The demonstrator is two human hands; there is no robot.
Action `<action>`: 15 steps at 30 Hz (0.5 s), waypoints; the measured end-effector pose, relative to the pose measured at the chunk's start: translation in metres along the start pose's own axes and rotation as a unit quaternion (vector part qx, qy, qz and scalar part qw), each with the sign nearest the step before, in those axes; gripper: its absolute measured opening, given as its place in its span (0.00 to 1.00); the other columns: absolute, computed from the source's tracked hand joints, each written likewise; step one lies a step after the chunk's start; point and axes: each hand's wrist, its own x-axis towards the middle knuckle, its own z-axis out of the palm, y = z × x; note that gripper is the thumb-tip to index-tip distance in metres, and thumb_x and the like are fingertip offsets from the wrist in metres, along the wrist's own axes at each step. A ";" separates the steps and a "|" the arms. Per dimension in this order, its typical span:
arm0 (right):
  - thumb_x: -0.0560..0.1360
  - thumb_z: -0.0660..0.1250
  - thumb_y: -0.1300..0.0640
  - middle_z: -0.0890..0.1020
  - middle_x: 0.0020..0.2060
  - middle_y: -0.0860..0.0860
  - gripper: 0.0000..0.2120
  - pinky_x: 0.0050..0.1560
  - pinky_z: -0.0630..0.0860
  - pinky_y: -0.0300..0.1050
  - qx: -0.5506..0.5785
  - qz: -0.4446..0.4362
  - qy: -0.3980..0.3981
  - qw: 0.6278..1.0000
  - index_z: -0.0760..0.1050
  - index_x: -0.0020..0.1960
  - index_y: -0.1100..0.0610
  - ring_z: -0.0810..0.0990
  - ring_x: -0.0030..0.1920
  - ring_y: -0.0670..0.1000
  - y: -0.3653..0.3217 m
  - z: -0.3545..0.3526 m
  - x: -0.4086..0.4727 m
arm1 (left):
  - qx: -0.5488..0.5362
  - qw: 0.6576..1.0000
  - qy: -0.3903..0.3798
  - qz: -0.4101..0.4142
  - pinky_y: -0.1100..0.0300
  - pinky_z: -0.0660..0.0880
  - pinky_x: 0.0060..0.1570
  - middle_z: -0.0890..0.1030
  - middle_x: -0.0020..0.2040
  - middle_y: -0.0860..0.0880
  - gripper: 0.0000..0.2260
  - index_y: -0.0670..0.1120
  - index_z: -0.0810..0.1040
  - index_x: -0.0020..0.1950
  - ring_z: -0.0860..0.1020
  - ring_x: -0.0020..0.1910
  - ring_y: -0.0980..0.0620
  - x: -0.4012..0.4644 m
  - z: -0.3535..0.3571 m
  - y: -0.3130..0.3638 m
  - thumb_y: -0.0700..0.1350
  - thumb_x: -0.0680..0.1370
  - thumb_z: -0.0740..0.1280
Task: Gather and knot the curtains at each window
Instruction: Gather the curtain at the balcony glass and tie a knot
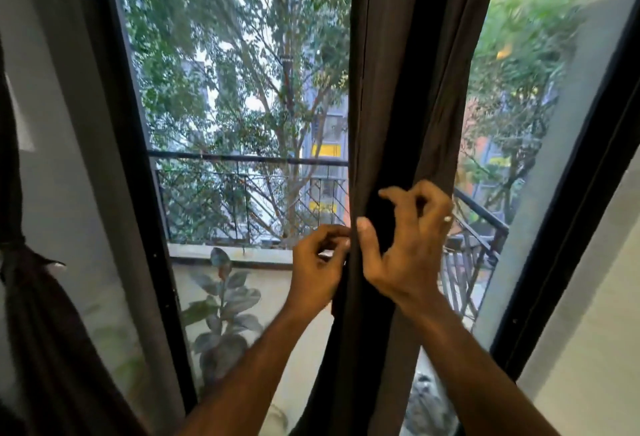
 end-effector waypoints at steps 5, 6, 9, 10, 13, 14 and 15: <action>0.73 0.75 0.53 0.80 0.49 0.53 0.22 0.46 0.74 0.57 0.014 0.055 -0.019 0.998 0.70 0.62 0.55 0.79 0.47 0.55 -0.010 0.011 -0.056 | 0.029 1.000 -0.005 0.007 0.51 0.81 0.39 0.84 0.46 0.52 0.09 0.49 0.82 0.54 0.82 0.43 0.54 -0.008 -0.002 -0.012 0.38 0.76 0.69; 0.73 0.73 0.57 0.80 0.49 0.50 0.22 0.44 0.76 0.59 0.040 0.084 -0.014 0.996 0.69 0.64 0.54 0.78 0.46 0.52 -0.008 0.011 -0.066 | 0.041 0.999 -0.004 0.011 0.58 0.78 0.36 0.84 0.45 0.53 0.11 0.51 0.82 0.53 0.80 0.41 0.56 -0.007 -0.004 -0.010 0.38 0.76 0.68; 0.75 0.70 0.63 0.77 0.56 0.51 0.23 0.51 0.80 0.58 0.093 0.162 0.029 0.982 0.66 0.67 0.55 0.80 0.51 0.55 -0.002 0.010 -0.085 | 0.058 0.998 -0.022 0.016 0.58 0.75 0.38 0.81 0.43 0.48 0.10 0.46 0.81 0.49 0.77 0.40 0.54 0.000 -0.014 -0.013 0.37 0.74 0.62; 0.75 0.69 0.65 0.75 0.58 0.54 0.23 0.54 0.80 0.55 0.080 0.153 0.039 0.984 0.66 0.66 0.56 0.79 0.54 0.56 -0.002 0.009 -0.089 | 0.047 0.999 -0.028 0.007 0.50 0.76 0.40 0.80 0.42 0.44 0.10 0.42 0.80 0.48 0.78 0.42 0.48 0.002 -0.018 -0.018 0.37 0.74 0.60; 0.74 0.70 0.67 0.70 0.58 0.59 0.19 0.51 0.77 0.52 -0.022 0.097 0.021 0.995 0.73 0.62 0.56 0.74 0.54 0.56 -0.010 0.005 -0.096 | -0.015 0.999 -0.029 -0.011 0.34 0.73 0.50 0.76 0.45 0.35 0.12 0.36 0.75 0.49 0.76 0.47 0.36 0.001 -0.028 -0.031 0.43 0.77 0.59; 0.73 0.71 0.66 0.70 0.57 0.59 0.16 0.48 0.76 0.55 -0.064 0.098 0.014 0.993 0.78 0.59 0.55 0.73 0.52 0.57 -0.015 0.003 -0.096 | -0.023 0.999 -0.029 -0.011 0.32 0.73 0.51 0.76 0.46 0.34 0.15 0.35 0.75 0.51 0.76 0.48 0.34 -0.002 -0.030 -0.032 0.48 0.80 0.60; 0.73 0.73 0.63 0.71 0.55 0.58 0.12 0.46 0.75 0.58 -0.096 0.104 0.014 0.990 0.81 0.56 0.56 0.73 0.51 0.59 -0.019 0.003 -0.096 | -0.019 0.999 -0.027 -0.006 0.32 0.74 0.50 0.76 0.46 0.34 0.18 0.36 0.75 0.51 0.76 0.48 0.33 -0.005 -0.032 -0.031 0.52 0.82 0.61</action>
